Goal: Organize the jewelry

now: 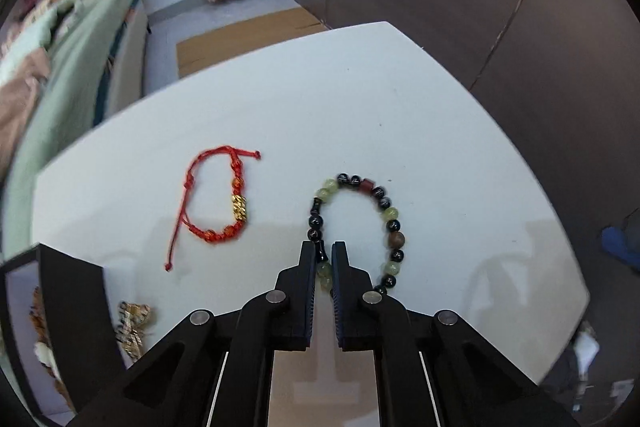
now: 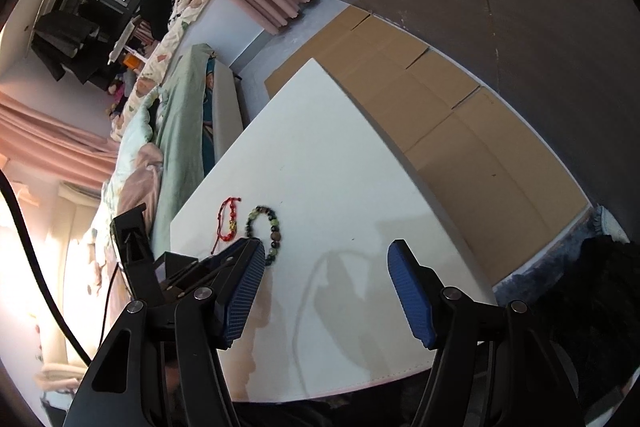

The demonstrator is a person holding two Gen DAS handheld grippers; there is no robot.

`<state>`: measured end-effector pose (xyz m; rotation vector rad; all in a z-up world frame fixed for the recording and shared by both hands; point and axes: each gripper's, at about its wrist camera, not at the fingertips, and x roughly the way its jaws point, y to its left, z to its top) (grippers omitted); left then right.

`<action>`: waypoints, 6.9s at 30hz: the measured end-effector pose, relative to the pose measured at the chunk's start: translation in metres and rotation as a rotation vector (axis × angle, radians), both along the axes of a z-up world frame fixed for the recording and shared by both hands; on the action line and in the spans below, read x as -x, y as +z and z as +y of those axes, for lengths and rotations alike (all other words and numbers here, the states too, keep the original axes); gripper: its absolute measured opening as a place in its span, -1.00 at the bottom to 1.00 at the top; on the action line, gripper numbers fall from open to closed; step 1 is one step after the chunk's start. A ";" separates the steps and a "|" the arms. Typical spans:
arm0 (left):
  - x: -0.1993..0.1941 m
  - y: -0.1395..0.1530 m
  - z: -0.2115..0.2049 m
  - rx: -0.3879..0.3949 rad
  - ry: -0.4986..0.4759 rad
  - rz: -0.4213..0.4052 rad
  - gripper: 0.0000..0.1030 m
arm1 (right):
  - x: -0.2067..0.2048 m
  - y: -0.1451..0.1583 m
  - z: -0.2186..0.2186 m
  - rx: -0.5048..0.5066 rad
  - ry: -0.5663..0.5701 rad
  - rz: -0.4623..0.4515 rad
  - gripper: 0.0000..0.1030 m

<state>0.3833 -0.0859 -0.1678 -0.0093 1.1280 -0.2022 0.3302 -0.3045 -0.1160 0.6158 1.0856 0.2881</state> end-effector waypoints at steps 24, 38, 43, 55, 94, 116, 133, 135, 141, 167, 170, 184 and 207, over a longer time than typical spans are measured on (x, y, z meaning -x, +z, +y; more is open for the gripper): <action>0.047 0.120 0.111 0.156 0.132 -0.232 -0.86 | -0.035 0.005 0.092 0.011 0.171 -0.011 0.10; 0.066 0.116 0.168 0.147 0.240 -0.228 -0.86 | -0.079 -0.007 0.169 0.177 0.305 0.022 -0.23; 0.068 0.109 0.184 0.149 0.266 -0.206 -0.85 | -0.087 -0.022 0.196 0.266 0.331 0.046 -0.28; 0.065 0.096 0.205 0.217 0.307 -0.137 -0.84 | -0.086 -0.040 0.221 0.415 0.318 0.058 -0.84; 0.114 0.090 0.250 0.234 0.408 -0.176 0.86 | -0.031 0.033 0.227 0.056 0.458 -0.052 0.32; 0.129 0.074 0.247 0.208 0.416 -0.168 0.68 | -0.049 -0.049 0.235 0.015 0.406 0.156 -0.14; 0.133 0.074 0.248 0.217 0.423 -0.172 0.66 | -0.051 -0.047 0.268 0.199 0.409 0.142 -0.36; 0.134 0.074 0.247 0.218 0.422 -0.173 0.66 | -0.050 -0.047 0.270 0.231 0.407 0.142 -0.44; 0.139 0.078 0.248 0.219 0.426 -0.181 0.66 | -0.047 -0.048 0.265 0.197 0.405 0.145 -0.67; 0.147 0.101 0.253 0.202 0.424 -0.258 0.66 | -0.003 0.088 0.273 0.004 0.553 -0.201 -0.23; 0.150 0.103 0.255 0.203 0.422 -0.264 0.66 | 0.005 0.095 0.274 0.008 0.539 -0.255 0.54; 0.166 0.124 0.237 0.228 0.385 -0.327 0.66 | 0.028 0.087 0.218 0.059 0.420 -0.211 0.54; 0.213 0.162 0.141 0.112 0.238 -0.438 0.98 | 0.114 0.105 0.126 0.139 0.297 -0.367 0.96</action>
